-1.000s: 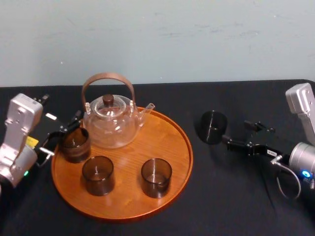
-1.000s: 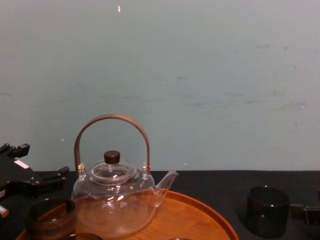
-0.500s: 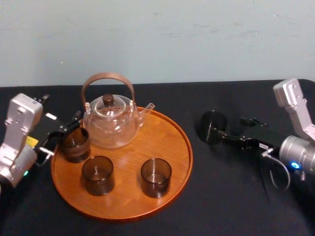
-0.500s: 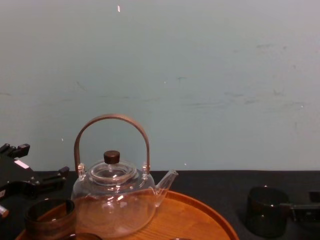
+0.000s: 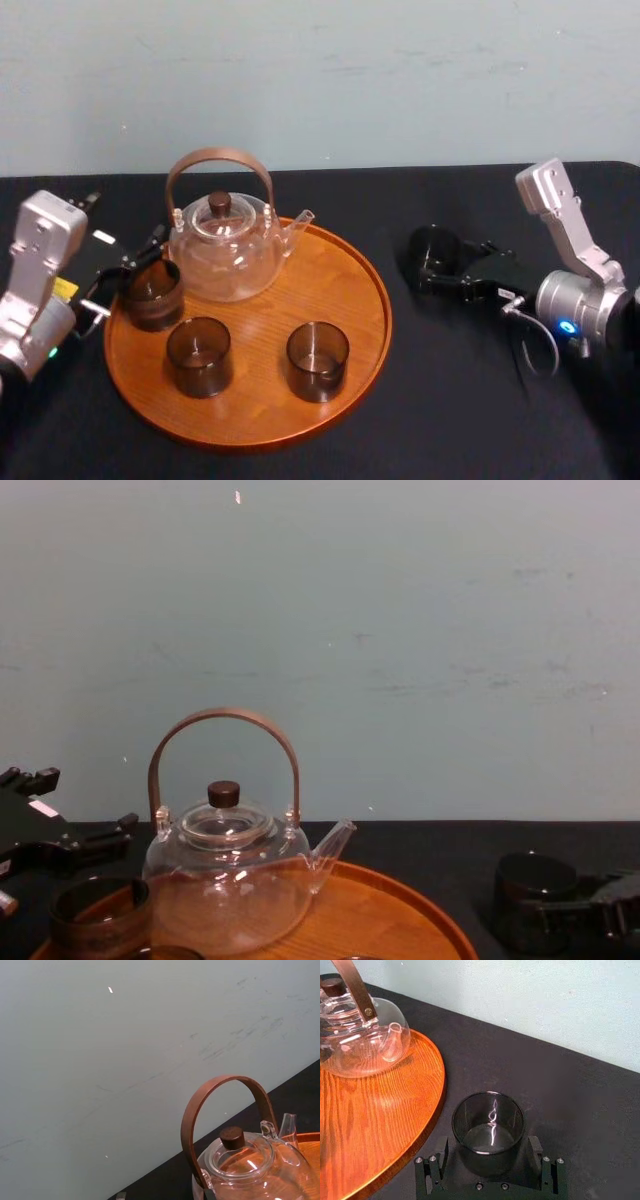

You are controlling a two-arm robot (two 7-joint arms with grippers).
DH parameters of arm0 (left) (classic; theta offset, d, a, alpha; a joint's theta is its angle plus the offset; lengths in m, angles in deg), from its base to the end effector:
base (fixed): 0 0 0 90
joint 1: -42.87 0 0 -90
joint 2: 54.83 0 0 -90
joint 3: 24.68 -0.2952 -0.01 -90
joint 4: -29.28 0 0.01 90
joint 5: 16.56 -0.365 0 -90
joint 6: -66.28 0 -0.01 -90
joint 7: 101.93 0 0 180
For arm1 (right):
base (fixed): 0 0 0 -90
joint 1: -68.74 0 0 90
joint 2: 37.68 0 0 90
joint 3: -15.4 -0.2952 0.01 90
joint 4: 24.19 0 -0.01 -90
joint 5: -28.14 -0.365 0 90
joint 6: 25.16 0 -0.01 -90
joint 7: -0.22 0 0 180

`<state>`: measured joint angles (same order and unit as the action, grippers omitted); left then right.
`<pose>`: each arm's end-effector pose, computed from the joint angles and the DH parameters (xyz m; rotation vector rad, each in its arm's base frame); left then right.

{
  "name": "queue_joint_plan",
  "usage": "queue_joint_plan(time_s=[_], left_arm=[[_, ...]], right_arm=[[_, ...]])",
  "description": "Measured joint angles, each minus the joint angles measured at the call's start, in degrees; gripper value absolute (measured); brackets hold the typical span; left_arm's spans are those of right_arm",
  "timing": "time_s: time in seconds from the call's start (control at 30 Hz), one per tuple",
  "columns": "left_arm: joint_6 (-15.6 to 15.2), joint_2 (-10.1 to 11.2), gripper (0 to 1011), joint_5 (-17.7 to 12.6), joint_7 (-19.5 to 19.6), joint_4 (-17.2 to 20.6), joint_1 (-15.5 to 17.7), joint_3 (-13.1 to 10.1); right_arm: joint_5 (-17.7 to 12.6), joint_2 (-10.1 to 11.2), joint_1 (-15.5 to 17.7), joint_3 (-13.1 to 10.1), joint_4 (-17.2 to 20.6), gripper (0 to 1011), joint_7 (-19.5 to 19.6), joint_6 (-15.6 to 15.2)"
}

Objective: Pick up the glass from the table and place it on the tray.

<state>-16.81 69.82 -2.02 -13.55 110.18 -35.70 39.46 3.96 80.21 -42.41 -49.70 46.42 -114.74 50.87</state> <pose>0.4120 0.0708 -0.3172 0.3046 -0.2852 1.2480 0.4668 -0.0671 -0.3043 -0.3792 0.2054 -0.9310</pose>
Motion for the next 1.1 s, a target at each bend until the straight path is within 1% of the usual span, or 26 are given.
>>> queue_joint_plan(time_s=[0.3,0.53,0.93,1.1], left_arm=[[0.0,0.0,1001,0.0,0.0,0.0,0.0,0.0],[0.0,0.0,1001,0.0,0.0,0.0,0.0,0.0],[0.0,0.0,1001,0.0,0.0,0.0,0.0,0.0],[0.0,0.0,1001,0.0,0.0,0.0,0.0,0.0]], right_arm=[[1.15,-2.67,-2.63,0.27,-4.17,1002,-0.92,-0.59],[2.13,-4.13,-4.05,0.63,-6.16,1002,-1.47,-0.63],[3.78,-5.6,-5.12,0.5,-7.99,1002,-0.96,-0.57],[4.09,-5.7,-5.13,0.47,-8.04,1003,-0.67,-0.52]])
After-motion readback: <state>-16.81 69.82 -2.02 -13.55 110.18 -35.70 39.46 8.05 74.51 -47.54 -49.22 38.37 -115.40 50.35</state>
